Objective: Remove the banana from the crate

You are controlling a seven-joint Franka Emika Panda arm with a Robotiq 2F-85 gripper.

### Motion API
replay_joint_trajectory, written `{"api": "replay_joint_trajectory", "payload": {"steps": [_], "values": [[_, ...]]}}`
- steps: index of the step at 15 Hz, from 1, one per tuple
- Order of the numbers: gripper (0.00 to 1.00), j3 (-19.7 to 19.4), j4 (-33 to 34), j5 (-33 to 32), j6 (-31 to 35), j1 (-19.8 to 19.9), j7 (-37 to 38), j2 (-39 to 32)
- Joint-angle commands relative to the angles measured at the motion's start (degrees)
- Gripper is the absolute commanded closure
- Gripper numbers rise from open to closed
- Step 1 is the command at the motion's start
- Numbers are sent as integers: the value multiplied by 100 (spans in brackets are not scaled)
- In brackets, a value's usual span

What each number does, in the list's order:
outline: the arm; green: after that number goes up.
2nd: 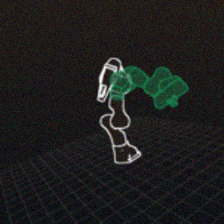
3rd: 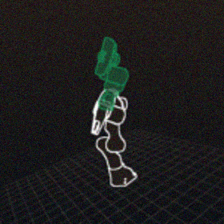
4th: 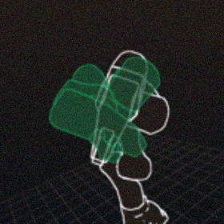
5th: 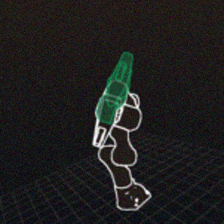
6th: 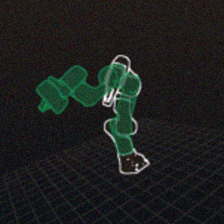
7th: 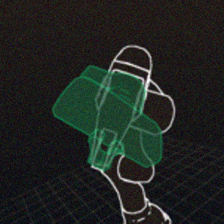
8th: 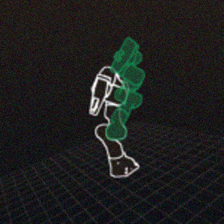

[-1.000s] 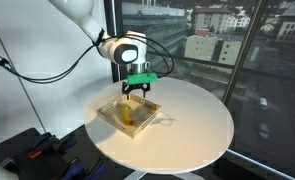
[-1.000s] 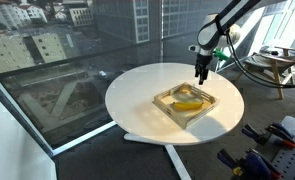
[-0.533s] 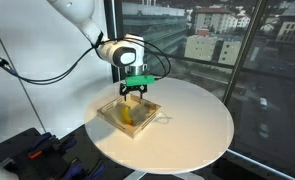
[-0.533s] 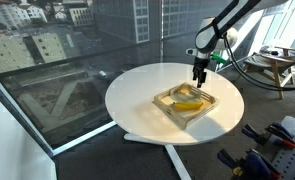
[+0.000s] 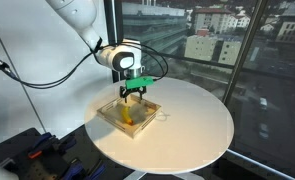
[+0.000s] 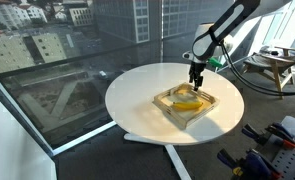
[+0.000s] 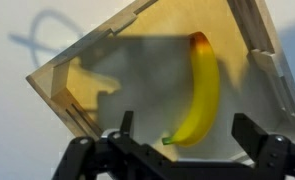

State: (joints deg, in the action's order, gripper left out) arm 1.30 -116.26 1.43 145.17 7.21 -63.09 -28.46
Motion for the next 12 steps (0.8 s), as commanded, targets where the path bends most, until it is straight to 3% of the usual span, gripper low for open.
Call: {"api": "replay_joint_trajectory", "payload": {"steps": [1, 12], "values": [[0, 54, 181, -215, 137, 19, 197, -193], [0, 122, 207, -330, 92, 1, 246, -367]]}}
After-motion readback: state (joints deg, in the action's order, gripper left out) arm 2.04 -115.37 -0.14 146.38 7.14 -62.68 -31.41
